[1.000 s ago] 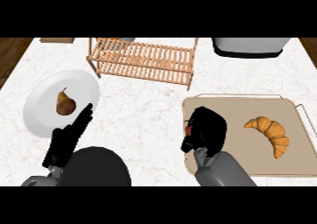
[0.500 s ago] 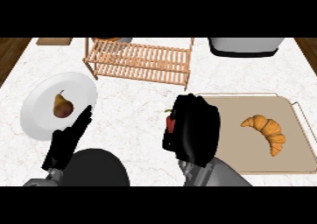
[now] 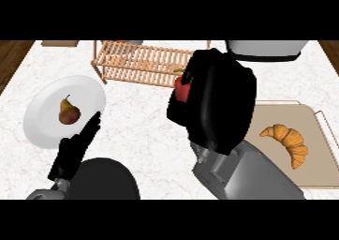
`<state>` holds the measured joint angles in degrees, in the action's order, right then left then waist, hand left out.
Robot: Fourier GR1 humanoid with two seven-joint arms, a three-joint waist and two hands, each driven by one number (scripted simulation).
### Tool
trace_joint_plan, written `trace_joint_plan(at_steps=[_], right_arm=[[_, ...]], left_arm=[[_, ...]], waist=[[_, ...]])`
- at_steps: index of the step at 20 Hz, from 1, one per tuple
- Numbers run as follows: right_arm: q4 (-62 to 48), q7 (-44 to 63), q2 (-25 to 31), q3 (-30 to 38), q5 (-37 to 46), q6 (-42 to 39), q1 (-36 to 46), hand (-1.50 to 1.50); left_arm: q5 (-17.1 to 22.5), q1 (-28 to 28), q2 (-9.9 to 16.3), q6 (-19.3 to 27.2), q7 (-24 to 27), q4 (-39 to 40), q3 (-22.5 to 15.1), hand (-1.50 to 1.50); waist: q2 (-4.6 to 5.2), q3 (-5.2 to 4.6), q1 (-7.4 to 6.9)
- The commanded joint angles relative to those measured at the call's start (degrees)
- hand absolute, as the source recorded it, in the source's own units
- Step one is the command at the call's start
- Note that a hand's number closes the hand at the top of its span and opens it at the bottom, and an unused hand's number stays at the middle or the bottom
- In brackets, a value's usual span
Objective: Pick the bell pepper from the tray and place it in the tiered shelf
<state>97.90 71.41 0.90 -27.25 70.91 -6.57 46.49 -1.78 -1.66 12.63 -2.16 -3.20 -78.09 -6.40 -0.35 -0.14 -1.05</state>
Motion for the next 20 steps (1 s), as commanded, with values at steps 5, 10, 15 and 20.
trace_joint_plan(at_steps=[5,10,15,20], right_arm=[[-15.24,6.65,-0.86,13.33,1.15,-2.45,15.86,1.5],[-28.64,4.15,-0.87,18.2,0.11,3.85,22.71,1.5],[-44.42,-6.28,-0.54,26.47,1.14,6.73,29.9,1.5],[-58.75,-13.05,-0.86,30.31,-0.2,14.09,33.12,1.5]], left_arm=[[0.84,0.71,1.81,-2.21,0.26,-1.9,0.83,0.0],[-0.97,-1.39,-1.21,-0.42,1.26,1.66,-0.62,0.0],[1.32,-1.76,1.55,-3.44,1.26,1.67,2.18,0.0],[-0.32,-1.56,-0.06,-1.47,1.8,1.4,1.39,0.0]], waist=[[0.42,0.06,-0.71],[0.8,0.03,-1.26],[1.05,0.04,-1.21],[1.42,0.04,-2.02]])
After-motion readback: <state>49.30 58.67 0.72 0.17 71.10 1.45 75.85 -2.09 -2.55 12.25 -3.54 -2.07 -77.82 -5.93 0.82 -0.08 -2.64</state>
